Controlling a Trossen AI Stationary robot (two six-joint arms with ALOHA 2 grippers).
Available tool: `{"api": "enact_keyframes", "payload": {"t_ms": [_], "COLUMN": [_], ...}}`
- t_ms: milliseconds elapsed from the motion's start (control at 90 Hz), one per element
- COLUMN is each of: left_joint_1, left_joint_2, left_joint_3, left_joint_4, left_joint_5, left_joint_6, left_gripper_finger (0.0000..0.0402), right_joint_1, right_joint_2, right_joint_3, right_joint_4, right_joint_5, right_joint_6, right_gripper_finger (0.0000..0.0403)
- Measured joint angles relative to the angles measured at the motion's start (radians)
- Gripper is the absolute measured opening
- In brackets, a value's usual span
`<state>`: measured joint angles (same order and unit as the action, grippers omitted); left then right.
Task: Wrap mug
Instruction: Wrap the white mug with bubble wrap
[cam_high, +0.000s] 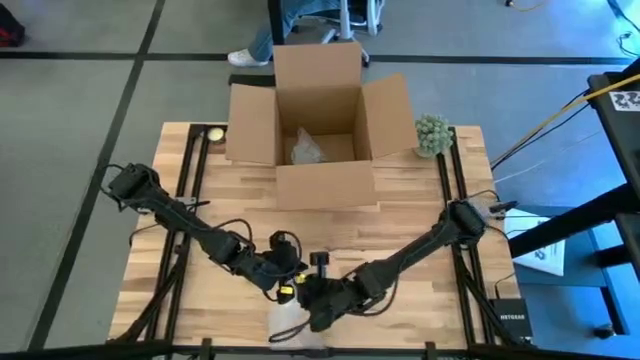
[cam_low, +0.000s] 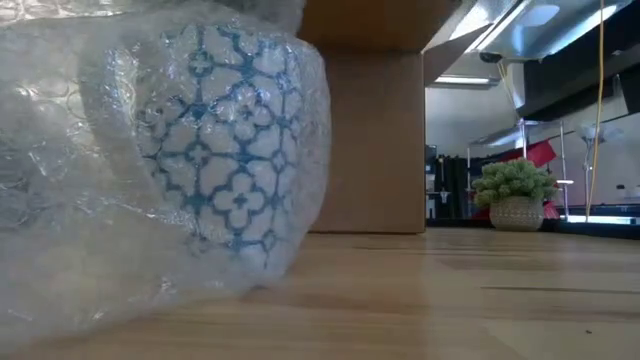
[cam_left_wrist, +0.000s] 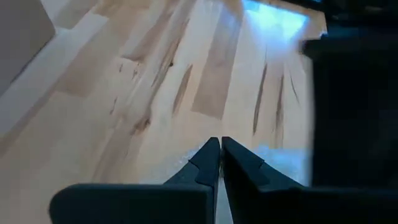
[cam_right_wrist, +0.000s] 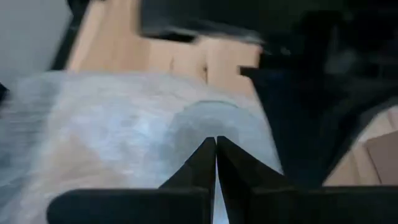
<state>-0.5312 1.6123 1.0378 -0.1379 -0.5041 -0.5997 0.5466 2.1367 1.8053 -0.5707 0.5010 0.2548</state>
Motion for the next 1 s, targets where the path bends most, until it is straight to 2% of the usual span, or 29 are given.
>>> {"api": "enact_keyframes", "payload": {"t_ms": [267, 411, 711, 889, 1000], "left_joint_1": [0.0, 0.002, -0.006, -0.043, -0.089], "left_joint_2": [-0.01, -0.034, -0.183, -0.296, -0.33], "left_joint_3": [0.0, 0.0, 0.001, 0.002, 0.003], "left_joint_4": [-0.081, -0.104, -0.138, -0.215, -0.351], "left_joint_5": [0.113, 0.188, 0.205, 0.202, 0.211], "left_joint_6": [0.058, 0.086, 0.167, 0.099, -0.037], "left_gripper_finger": [0.0001, 0.0014, 0.0048, 0.0049, 0.0049], "right_joint_1": [-0.015, -0.018, -0.018, -0.017, -0.017], "right_joint_2": [0.032, 0.041, 0.043, 0.043, 0.043], "right_joint_3": [0.001, -0.001, -0.001, -0.001, -0.001], "right_joint_4": [-0.01, -0.051, -0.059, -0.06, -0.06], "right_joint_5": [-0.032, -0.05, -0.044, -0.041, -0.041], "right_joint_6": [-0.006, -0.001, 0.002, 0.002, 0.002], "right_gripper_finger": [0.0001, 0.0001, 0.0001, 0.0001, 0.0001]}}
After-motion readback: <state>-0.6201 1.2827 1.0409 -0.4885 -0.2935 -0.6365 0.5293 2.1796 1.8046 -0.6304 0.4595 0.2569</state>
